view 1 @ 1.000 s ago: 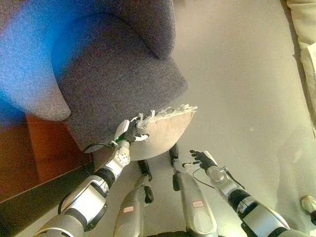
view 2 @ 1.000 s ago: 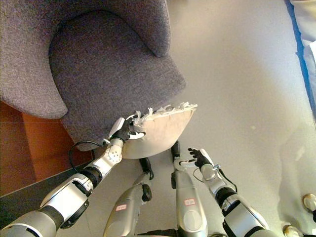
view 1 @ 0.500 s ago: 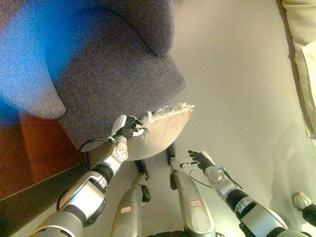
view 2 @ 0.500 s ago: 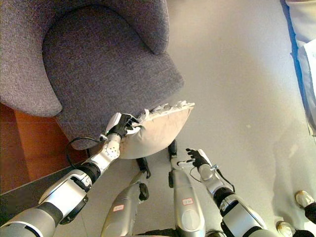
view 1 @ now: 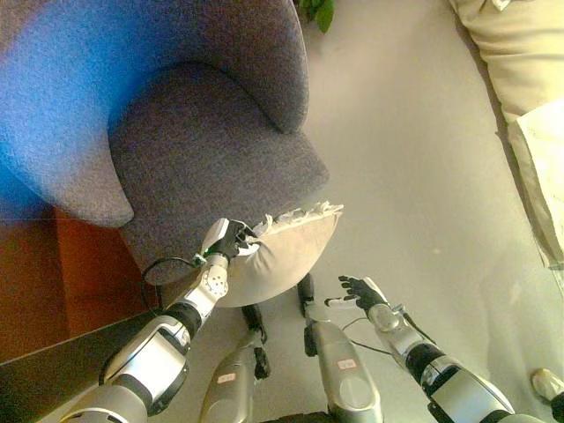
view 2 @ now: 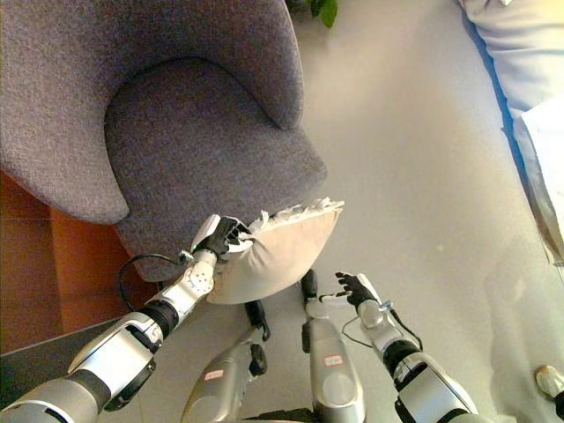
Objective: Pick up the pillow and put it on the sofa.
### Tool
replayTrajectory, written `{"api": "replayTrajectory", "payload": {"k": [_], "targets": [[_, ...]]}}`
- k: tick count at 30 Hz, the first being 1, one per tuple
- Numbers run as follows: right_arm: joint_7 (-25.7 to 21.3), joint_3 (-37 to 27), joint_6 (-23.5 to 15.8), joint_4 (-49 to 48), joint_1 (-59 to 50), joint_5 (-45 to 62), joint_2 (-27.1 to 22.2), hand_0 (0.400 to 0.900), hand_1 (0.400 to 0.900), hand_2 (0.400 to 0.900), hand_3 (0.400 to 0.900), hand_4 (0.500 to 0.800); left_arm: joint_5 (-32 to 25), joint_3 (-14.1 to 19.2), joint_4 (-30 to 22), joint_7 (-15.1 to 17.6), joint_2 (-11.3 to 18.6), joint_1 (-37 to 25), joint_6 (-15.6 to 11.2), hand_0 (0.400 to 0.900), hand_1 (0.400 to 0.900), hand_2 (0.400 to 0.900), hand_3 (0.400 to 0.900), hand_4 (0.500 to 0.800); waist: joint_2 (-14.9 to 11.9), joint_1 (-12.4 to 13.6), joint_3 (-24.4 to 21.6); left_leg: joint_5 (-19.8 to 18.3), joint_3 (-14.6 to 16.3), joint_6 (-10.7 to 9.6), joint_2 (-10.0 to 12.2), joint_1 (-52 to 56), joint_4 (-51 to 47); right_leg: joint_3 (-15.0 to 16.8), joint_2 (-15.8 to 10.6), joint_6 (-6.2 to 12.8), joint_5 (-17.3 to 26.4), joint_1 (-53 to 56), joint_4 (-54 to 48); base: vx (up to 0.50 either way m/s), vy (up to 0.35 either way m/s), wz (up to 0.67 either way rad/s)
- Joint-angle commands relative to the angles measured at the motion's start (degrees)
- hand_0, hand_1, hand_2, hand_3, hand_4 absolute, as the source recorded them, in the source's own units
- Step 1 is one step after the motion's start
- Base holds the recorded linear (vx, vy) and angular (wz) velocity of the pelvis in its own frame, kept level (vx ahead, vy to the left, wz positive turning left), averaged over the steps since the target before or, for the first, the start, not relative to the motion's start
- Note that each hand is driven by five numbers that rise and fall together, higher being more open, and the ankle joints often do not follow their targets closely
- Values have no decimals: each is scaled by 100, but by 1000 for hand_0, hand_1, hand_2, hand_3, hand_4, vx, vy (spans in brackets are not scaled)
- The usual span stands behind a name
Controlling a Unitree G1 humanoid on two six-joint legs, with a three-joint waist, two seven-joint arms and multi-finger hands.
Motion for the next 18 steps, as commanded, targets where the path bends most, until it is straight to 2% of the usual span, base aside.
{"api": "replayTrajectory", "payload": {"k": [1, 8, 18], "targets": [[75, -23, -73, 156, 407, -25, -95, 900, 900, 900, 900, 800, -2, 244, -757, 40, 55, -22, -355, 400, 400, 400, 400, 500, 92, 167, -555, -408, -605, -364, 175, -324, 601, 179, -363, 666, -523, 121, 294, 120, 3, 8], [317, -325, 8, 448, 1126, -185, -166, 900, 900, 900, 900, 800, 47, 210, -1350, -255, 92, 558, -33, 400, 400, 400, 400, 500, 223, 252, -1176, -387, -677, -340, 168, 286, 226, 35, -321, 680, -666, 806, 108, 133, 21, 9], [515, -441, 45, 561, 1645, -364, -137, 900, 900, 900, 900, 800, -312, 168, -2306, -813, 479, 731, 534, 400, 400, 400, 400, 500, 341, 306, -1821, -503, -743, -283, 151, 746, 134, -89, -317, 655, -881, 1335, 73, 101, 24, 7]]}}
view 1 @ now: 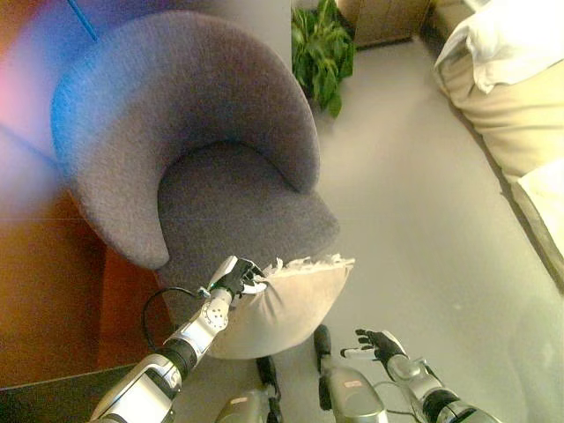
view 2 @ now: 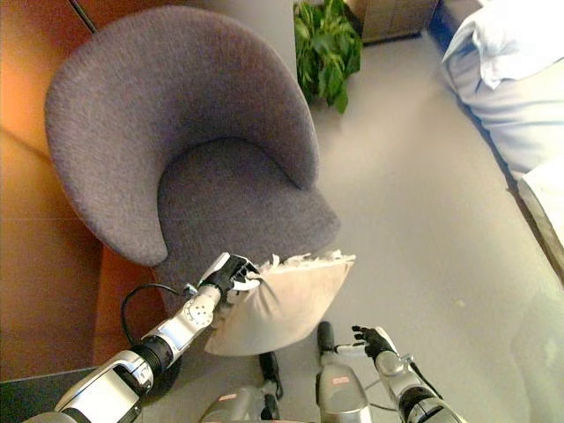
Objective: Pick up the pillow and put it on the sofa.
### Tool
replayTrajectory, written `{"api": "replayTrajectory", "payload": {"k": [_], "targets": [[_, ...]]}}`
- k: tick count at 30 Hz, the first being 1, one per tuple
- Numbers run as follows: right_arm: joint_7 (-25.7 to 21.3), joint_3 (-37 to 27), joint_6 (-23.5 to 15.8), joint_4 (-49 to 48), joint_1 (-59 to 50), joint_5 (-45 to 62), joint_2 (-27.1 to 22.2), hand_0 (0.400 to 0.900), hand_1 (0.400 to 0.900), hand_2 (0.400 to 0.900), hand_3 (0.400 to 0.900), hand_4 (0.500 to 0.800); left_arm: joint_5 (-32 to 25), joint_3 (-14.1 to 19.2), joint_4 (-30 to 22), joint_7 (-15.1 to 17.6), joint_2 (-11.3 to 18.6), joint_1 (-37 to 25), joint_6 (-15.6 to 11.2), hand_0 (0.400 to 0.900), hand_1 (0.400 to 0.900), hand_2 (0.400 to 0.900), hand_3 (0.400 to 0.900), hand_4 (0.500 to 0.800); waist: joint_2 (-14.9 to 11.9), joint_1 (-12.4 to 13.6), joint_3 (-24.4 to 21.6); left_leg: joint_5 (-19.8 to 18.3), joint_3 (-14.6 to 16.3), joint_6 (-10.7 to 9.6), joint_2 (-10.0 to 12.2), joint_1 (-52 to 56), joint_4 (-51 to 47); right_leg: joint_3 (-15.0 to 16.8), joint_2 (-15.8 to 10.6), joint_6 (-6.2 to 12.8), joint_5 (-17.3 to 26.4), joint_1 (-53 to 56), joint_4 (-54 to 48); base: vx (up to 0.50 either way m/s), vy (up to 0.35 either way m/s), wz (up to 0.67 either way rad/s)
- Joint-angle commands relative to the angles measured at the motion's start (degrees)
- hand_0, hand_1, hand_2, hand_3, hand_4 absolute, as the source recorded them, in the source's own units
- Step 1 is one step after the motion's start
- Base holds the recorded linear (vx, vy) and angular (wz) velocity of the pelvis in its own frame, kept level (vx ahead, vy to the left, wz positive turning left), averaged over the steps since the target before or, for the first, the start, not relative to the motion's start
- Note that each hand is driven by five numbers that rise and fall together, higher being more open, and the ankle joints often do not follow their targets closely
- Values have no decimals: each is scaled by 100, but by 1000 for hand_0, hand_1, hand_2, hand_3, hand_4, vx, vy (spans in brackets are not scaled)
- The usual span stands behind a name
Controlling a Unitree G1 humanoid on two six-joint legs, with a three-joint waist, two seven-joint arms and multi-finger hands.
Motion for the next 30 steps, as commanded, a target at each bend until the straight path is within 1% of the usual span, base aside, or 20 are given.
{"api": "replayTrajectory", "payload": {"k": [1, 4, 5, 6, 7, 13, 15, 16, 19, 21, 23, 26, 28, 29, 30], "targets": [[62, 137, 2, 257, 413, -157, -103, 900, 900, 900, 900, 800, -382, 163, -892, -38, 362, -541, -311, 400, 400, 400, 400, 500, -156, 282, -842, -496, -363, -224, 118, -240, 575, 179, -387, 631, -861, 167, 627, 71, 22, 3], [110, 154, 15, 245, 468, -202, -92, 900, 900, 900, 900, 800, -575, 204, -1239, -198, 573, -617, -160, 400, 400, 400, 400, 500, -131, 313, -970, -507, -386, -217, 113, -157, 554, 157, -380, 621, -879, 270, 599, 71, 20, 4], [129, 163, 39, 236, 484, -204, -90, 900, 900, 900, 900, 800, -660, 265, -1402, -302, 677, -687, -69, 400, 400, 400, 400, 500, -123, 337, -1034, -512, -398, -214, 108, -133, 549, 141, -379, 617, -889, 310, 587, 46, 9, 4], [134, 166, 41, 233, 487, -206, -88, 900, 900, 900, 900, 800, -656, 279, -1438, -316, 701, -702, -65, 400, 400, 400, 400, 500, -123, 340, -1046, -513, -403, -213, 106, -126, 548, 137, -378, 616, -891, 321, 583, 63, 7, 6], [164, 159, 76, 221, 508, -218, -94, 900, 900, 900, 900, 800, -678, 327, -1664, -407, 848, -789, 84, 400, 400, 400, 400, 500, -115, 365, -1106, -522, -420, -212, 106, -107, 560, 124, -382, 610, -913, 361, 590, 45, 5, 6], [289, 161, 177, 342, 514, -314, -87, 900, 900, 900, 900, 800, -658, 424, -2156, -669, 1189, -1080, 405, 400, 400, 400, 400, 500, -108, 423, -1278, -554, -487, -185, 74, -7, 556, 64, -381, 600, -975, 497, 605, 35, 7, 6], [305, 174, 198, 371, 497, -309, -86, 900, 900, 900, 900, 800, -824, 429, -2301, -732, 1304, -1219, 479, 400, 400, 400, 400, 500, -106, 433, -1320, -551, -509, -181, 62, 21, 530, 59, -378, 603, -985, 531, 599, 33, 8, 5], [323, 173, 223, 377, 479, -299, -89, 900, 900, 900, 900, 800, -933, 452, -2473, -766, 1388, -1357, 603, 400, 400, 400, 400, 500, -103, 440, -1355, -546, -529, -176, 56, 42, 513, 58, -372, 603, -991, 550, 602, 39, 3, 6], [358, 182, 242, 362, 466, -275, -107, 900, 900, 900, 900, 800, -1192, 493, -2752, -800, 1615, -1706, 818, 400, 400, 400, 400, 500, -104, 448, -1408, -530, -550, -172, 54, 68, 487, 41, -372, 613, -993, 584, 603, 46, -6, 5], [385, 202, 252, 340, 483, -261, -123, 900, 900, 900, 900, 800, -1561, 566, -2945, -814, 1870, -2041, 1011, 400, 400, 400, 400, 500, -95, 452, -1460, -519, -559, -174, 59, 83, 481, 31, -373, 620, -994, 601, 608, 55, -11, 2], [412, 205, 260, 341, 497, -268, -132, 900, 900, 900, 900, 800, -1849, 596, -2964, -847, 2060, -2314, 1122, 400, 400, 400, 400, 500, -86, 448, -1500, -517, -556, -172, 55, 91, 479, 22, -372, 627, -989, 614, 598, 51, -8, 0], [456, 192, 274, 413, 534, -270, -139, 900, 900, 900, 900, 800, -2355, 582, -2811, -887, 2432, -2811, 1153, 400, 400, 400, 400, 500, -44, 442, -1574, -511, -539, -174, 47, 103, 460, 13, -374, 644, -985, 620, 585, 60, -3, 1], [463, 170, 287, 437, 559, -262, -135, 900, 900, 900, 900, 800, -2414, 592, -2719, -926, 2555, -2960, 1141, 400, 400, 400, 400, 500, -31, 438, -1600, -500, -538, -173, 40, 111, 433, 14, -367, 646, -983, 623, 574, 44, -3, 2], [481, 136, 293, 486, 587, -255, -135, 900, 900, 900, 900, 800, -2488, 578, -2593, -944, 2692, -3120, 1146, 400, 400, 400, 400, 500, -14, 435, -1636, -484, -542, -175, 33, 114, 407, 16, -355, 653, -979, 623, 561, 58, -9, 3], [490, 113, 306, 522, 597, -243, -134, 900, 900, 900, 900, 800, -2451, 553, -2503, -955, 2766, -3214, 1164, 400, 400, 400, 400, 500, -3, 435, -1650, -479, -546, -174, 29, 118, 396, 16, -350, 655, -978, 628, 554, 54, -10, 2]]}}
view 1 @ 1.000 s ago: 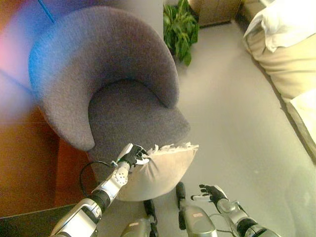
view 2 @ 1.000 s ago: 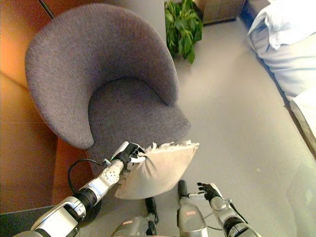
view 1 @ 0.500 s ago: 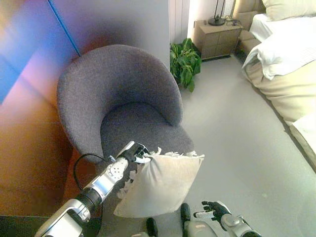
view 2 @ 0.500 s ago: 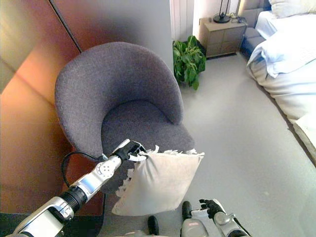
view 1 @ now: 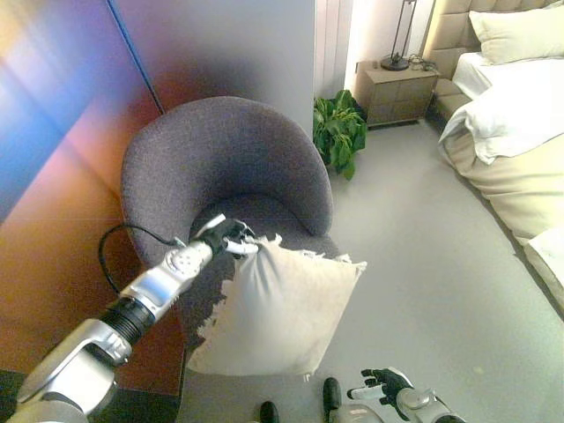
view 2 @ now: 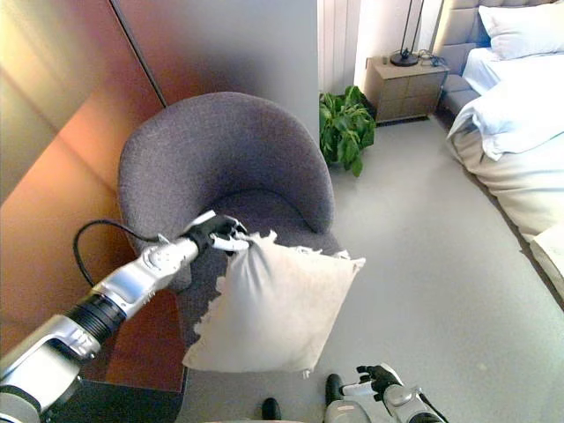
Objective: Pick up the pillow and put it on the sofa.
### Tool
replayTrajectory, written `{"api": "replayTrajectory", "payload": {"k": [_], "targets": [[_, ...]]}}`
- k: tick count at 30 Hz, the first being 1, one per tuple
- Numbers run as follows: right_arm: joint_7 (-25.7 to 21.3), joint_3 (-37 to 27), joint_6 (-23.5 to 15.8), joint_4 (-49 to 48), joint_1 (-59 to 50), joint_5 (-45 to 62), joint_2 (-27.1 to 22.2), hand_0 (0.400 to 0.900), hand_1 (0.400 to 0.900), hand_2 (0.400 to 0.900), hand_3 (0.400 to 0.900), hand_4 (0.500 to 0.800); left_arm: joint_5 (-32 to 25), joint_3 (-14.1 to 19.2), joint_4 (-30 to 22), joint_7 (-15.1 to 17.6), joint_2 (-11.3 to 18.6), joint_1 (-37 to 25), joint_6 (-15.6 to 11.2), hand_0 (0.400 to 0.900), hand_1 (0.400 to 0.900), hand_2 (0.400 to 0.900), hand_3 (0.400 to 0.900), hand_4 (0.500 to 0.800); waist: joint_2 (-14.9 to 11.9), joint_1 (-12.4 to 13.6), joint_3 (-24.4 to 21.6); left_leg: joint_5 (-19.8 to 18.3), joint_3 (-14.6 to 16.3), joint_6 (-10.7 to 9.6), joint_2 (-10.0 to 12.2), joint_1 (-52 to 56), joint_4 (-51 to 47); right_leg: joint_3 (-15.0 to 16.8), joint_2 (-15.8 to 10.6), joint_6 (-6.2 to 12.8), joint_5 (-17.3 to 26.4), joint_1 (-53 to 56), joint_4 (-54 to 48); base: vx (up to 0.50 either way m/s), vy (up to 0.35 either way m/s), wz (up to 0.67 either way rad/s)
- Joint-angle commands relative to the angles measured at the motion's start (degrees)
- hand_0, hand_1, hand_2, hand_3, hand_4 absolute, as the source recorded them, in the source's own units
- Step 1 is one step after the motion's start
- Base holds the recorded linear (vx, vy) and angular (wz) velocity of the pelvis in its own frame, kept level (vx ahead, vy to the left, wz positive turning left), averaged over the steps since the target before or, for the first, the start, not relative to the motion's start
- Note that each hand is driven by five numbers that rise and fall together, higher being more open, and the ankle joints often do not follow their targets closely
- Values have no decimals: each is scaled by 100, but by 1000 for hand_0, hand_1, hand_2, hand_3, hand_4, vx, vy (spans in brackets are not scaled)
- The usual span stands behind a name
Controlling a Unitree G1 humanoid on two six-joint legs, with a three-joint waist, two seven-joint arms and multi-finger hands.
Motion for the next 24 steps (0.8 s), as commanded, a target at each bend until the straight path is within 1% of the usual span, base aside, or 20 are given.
{"api": "replayTrajectory", "payload": {"k": [1, 3, 4, 7, 9, 11, 12, 14, 15, 17, 19, 22, 24], "targets": [[64, 101, -51, 315, 155, -21, -130, 900, 900, 900, 900, 800, -235, 574, 184, 223, 530, -1955, -607, 400, 400, 400, 400, 500, -67, 147, -748, -476, -339, -151, -5, -101, 396, 215, -356, 698, -914, 330, 553, 50, -8, 2], [60, 89, -44, 386, 185, 21, -134, 900, 900, 900, 900, 800, -385, 525, 496, 333, 707, -2129, -622, 400, 400, 400, 400, 500, -39, 147, -786, -464, -350, -147, -17, -94, 366, 224, -341, 705, -915, 339, 532, 49, -5, 1], [62, 83, -45, 392, 210, 26, -145, 900, 900, 900, 900, 800, -563, 519, 692, 375, 797, -2226, -671, 400, 400, 400, 400, 500, -27, 141, -792, -456, -348, -145, -19, -85, 344, 221, -332, 706, -916, 341, 526, 38, -3, 0], [35, 21, -50, 414, 294, 17, -141, 900, 900, 900, 900, 800, -820, 643, 1171, 421, 913, -2363, -717, 400, 400, 400, 400, 500, -3, 125, -815, -423, -339, -145, -22, -88, 303, 218, -314, 706, -904, 345, 503, 40, 0, 1], [5, -30, -72, 450, 376, -9, -132, 900, 900, 900, 900, 800, -884, 712, 1559, 398, 1013, -2448, -742, 400, 400, 400, 400, 500, 21, 110, -832, -393, -329, -150, -23, -90, 262, 213, -307, 715, -893, 347, 482, 47, 5, 3], [-3, -79, -95, 488, 429, -20, -140, 900, 900, 900, 900, 800, -883, 753, 1858, 463, 1106, -2536, -677, 400, 400, 400, 400, 500, 34, 102, -840, -363, -319, -155, -29, -103, 230, 204, -299, 723, -872, 335, 465, 40, 0, 2], [-9, -91, -102, 492, 452, -26, -141, 900, 900, 900, 900, 800, -892, 772, 1990, 440, 1156, -2574, -671, 400, 400, 400, 400, 500, 41, 97, -848, -351, -313, -156, -33, -107, 211, 202, -296, 725, -869, 330, 456, 31, 1, 1], [-12, -100, -114, 500, 473, -23, -145, 900, 900, 900, 900, 800, -886, 784, 2091, 439, 1192, -2607, -662, 400, 400, 400, 400, 500, 46, 95, -853, -340, -310, -157, -35, -110, 190, 195, -293, 726, -868, 325, 452, 18, 0, 1], [-11, -124, -134, 513, 508, -20, -155, 900, 900, 900, 900, 800, -844, 802, 2258, 463, 1248, -2656, -650, 400, 400, 400, 400, 500, 57, 91, -859, -321, -308, -162, -40, -112, 151, 180, -289, 732, -866, 321, 442, 57, 2, 3], [-18, -143, -168, 530, 546, -12, -173, 900, 900, 900, 900, 800, -897, 800, 2526, 537, 1304, -2771, -638, 400, 400, 400, 400, 500, 74, 74, -869, -291, -284, -168, -52, -117, 87, 166, -285, 747, -859, 312, 424, 66, 6, 4], [-17, -158, -183, 515, 586, -11, -203, 900, 900, 900, 900, 800, -1007, 805, 2680, 669, 1391, -2883, -601, 400, 400, 400, 400, 500, 80, 46, -863, -279, -248, -174, -56, -136, 59, 160, -280, 759, -842, 296, 401, 58, 7, 2], [-7, -162, -225, 511, 653, -56, -241, 900, 900, 900, 900, 800, -1025, 796, 2858, 755, 1502, -3005, -534, 400, 400, 400, 400, 500, 89, 7, -843, -263, -187, -182, -60, -166, 32, 156, -283, 777, -804, 274, 355, 61, 10, 0], [0, -133, -247, 465, 693, -45, -288, 900, 900, 900, 900, 800, -970, 800, 3035, 778, 1601, -3088, -626, 400, 400, 400, 400, 500, 96, -25, -808, -251, -156, -196, -65, -196, 11, 167, -275, 785, -781, 244, 324, 56, 16, 0]]}}
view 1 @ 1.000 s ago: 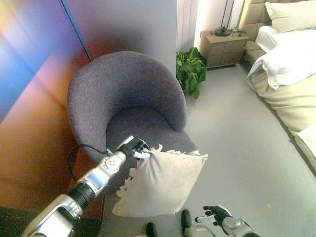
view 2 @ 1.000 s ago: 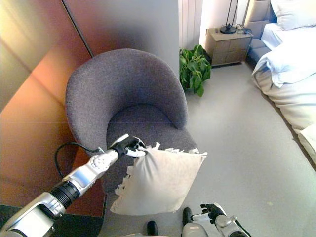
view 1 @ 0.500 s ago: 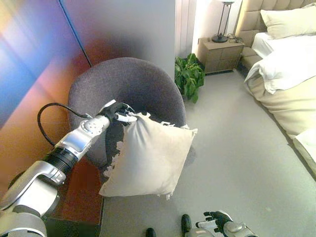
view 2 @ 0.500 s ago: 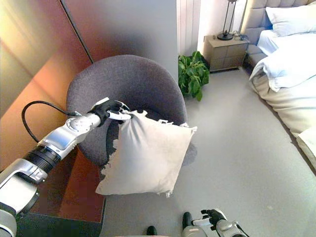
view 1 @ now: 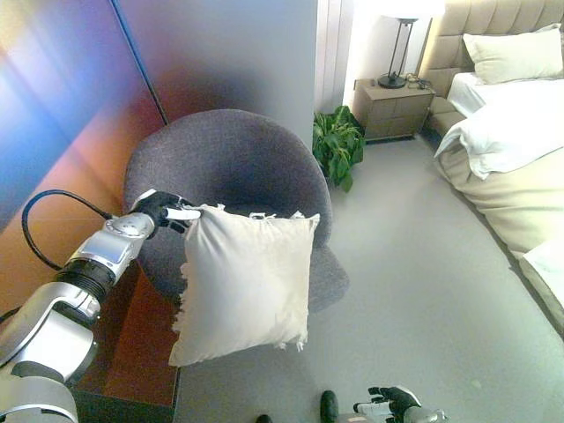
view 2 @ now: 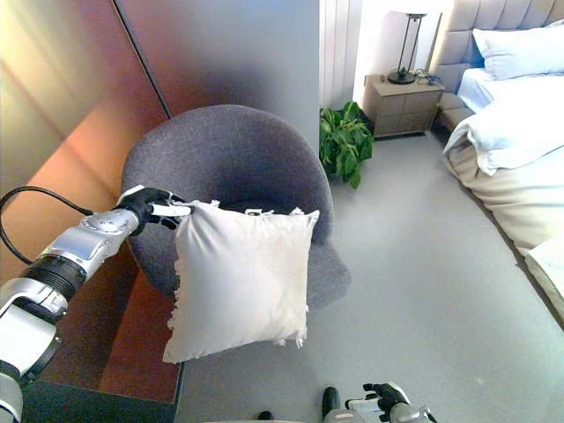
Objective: Pick up the pillow and put it on the sofa.
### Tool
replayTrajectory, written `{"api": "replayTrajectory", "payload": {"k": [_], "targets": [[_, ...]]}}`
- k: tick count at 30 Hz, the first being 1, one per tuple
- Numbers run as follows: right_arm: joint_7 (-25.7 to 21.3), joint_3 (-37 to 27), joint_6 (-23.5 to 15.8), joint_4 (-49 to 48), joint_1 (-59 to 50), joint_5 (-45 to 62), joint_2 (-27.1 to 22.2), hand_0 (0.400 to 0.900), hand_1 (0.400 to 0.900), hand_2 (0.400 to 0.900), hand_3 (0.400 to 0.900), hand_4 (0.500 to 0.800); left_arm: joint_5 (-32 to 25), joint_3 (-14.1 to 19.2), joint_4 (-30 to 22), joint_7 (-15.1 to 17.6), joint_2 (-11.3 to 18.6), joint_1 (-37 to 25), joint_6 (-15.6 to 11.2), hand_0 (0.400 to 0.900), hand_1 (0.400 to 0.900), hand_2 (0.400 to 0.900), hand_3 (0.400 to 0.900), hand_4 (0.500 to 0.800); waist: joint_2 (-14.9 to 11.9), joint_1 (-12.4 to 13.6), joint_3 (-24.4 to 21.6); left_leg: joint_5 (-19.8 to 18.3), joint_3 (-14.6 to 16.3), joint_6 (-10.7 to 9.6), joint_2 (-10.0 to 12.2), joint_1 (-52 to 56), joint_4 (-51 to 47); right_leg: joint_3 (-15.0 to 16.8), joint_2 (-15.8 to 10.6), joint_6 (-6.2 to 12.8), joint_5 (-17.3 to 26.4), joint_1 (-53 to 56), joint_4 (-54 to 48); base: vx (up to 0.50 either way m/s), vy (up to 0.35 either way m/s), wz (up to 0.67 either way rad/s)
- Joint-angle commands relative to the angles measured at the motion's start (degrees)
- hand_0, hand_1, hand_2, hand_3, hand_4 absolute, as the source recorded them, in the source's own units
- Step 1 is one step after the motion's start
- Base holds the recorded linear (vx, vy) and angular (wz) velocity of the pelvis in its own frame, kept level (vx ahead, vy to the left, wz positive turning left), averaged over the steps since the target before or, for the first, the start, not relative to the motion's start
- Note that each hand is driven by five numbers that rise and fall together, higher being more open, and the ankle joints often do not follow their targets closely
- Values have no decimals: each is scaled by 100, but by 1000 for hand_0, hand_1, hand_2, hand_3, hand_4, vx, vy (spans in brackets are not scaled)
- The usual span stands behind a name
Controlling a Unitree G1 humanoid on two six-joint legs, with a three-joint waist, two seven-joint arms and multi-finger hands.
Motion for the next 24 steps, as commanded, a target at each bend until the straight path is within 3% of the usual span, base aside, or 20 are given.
{"api": "replayTrajectory", "payload": {"k": [1, 7, 12, 13, 14, 24], "targets": [[-28, 162, -94, 231, 324, -63, -333, 900, 900, 900, 900, 800, 11, 785, 707, 774, 949, -2203, -650, 400, 400, 400, 400, 500, 210, -18, -433, -239, -75, -163, -71, -114, 37, 248, -284, 786, -730, 294, 321, 34, 22, 1], [3, 274, -256, 168, 254, -5, -491, 900, 900, 900, 900, 800, 472, 853, 1193, 1589, 1144, -2504, -492, 400, 400, 400, 400, 500, 278, -65, -259, -243, -89, -134, -116, -269, 59, 309, -314, 762, -755, 83, 399, -4, 37, 0], [-3, 495, -249, -21, 180, 87, -611, 900, 900, 900, 900, 800, 1118, 759, 1645, 2012, 1317, -2796, -758, 400, 400, 400, 400, 500, 299, -138, -121, -251, -86, -132, -155, -344, 61, 397, -336, 751, -757, -19, 408, -12, 56, 0], [1, 524, -261, -35, 166, 95, -633, 900, 900, 900, 900, 800, 1163, 689, 1677, 2036, 1331, -2887, -772, 573, 573, 573, 573, 604, 300, -149, -92, -249, -74, -135, -153, -358, 60, 408, -338, 751, -752, -39, 409, -55, 43, 0], [8, 554, -267, -61, 139, 107, -669, 900, 900, 900, 900, 800, 1111, 601, 1666, 2101, 1333, -3006, -708, 900, 900, 900, 900, 800, 299, -161, -39, -251, -62, -137, -152, -379, 56, 421, -340, 750, -752, -66, 410, -65, 31, 1], [26, 544, -256, -47, 175, 111, -683, 900, 900, 900, 900, 800, 1292, 393, 1723, 2100, 1285, -3200, -605, 900, 900, 900, 900, 800, 295, -180, 6, -279, -10, -166, -137, -297, 26, 363, -357, 782, -758, 15, 366, -4, 4, 2]]}}
